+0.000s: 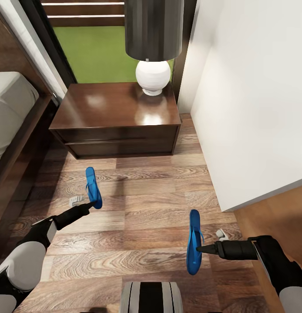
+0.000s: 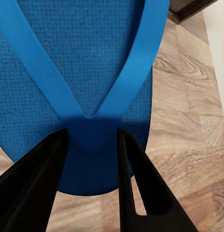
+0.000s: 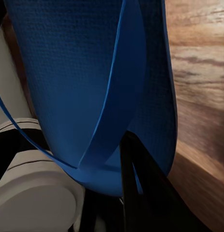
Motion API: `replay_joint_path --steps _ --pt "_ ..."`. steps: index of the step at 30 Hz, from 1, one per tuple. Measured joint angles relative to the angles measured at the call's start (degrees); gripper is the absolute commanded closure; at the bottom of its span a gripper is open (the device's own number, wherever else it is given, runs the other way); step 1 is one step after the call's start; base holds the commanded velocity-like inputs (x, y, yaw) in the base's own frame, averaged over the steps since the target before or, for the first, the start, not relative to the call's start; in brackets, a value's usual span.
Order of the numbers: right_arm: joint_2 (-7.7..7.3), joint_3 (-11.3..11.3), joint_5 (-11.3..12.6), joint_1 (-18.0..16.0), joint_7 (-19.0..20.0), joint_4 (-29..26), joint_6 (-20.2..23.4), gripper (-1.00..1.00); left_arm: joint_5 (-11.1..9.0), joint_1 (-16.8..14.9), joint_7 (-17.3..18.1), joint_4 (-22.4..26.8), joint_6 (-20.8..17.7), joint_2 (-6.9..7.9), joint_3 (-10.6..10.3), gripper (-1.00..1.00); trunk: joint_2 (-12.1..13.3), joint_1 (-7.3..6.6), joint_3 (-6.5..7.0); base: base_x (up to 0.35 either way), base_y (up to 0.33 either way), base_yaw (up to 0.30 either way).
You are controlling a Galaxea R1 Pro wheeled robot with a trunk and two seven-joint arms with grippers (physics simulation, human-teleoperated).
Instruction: In the bedroom, move the book from the bed onto either nightstand, and place the two sandals side by side next to the bed.
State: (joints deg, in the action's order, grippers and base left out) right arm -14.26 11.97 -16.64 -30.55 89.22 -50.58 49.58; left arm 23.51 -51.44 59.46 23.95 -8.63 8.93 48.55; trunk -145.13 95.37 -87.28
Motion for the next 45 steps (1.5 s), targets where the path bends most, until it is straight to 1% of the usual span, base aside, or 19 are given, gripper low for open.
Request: replay_joint_path --steps 13,21,27,37,42,45 --pt "0.07 0.0 0.0 0.0 -0.2 0.0 0.0 1.00 0.0 0.0 0.1 0.0 -0.1 -0.08 0.1 1.00 0.0 0.00 0.00 0.000 0.000 0.000" --pt "0.03 0.0 0.0 0.0 -0.1 0.0 0.0 1.00 -0.2 0.0 0.0 -0.1 -0.2 -0.10 0.1 1.00 0.1 -0.21 1.77 0.000 0.000 0.000" --pt "-0.01 0.0 0.0 0.0 -0.1 0.0 0.0 1.00 -0.1 0.0 0.1 -1.8 -0.2 -0.03 0.1 1.00 0.2 -0.37 3.10 0.000 0.000 0.000" --pt "-0.04 0.0 0.0 0.0 -0.2 0.0 0.0 1.00 -0.2 0.0 0.1 -2.4 -0.2 0.12 0.0 1.00 0.3 -0.62 5.31 0.000 0.000 0.000" --pt "-0.09 0.1 0.0 0.0 -0.2 0.0 0.0 1.00 0.0 0.0 0.1 -4.9 -0.2 0.15 0.0 1.00 0.4 -0.75 6.42 0.000 0.000 0.000" --pt "-0.10 0.1 0.0 0.0 -0.2 0.0 0.0 1.00 0.0 0.0 0.0 -5.4 -0.1 0.15 0.0 1.00 0.4 -0.83 7.09 0.000 0.000 0.000"
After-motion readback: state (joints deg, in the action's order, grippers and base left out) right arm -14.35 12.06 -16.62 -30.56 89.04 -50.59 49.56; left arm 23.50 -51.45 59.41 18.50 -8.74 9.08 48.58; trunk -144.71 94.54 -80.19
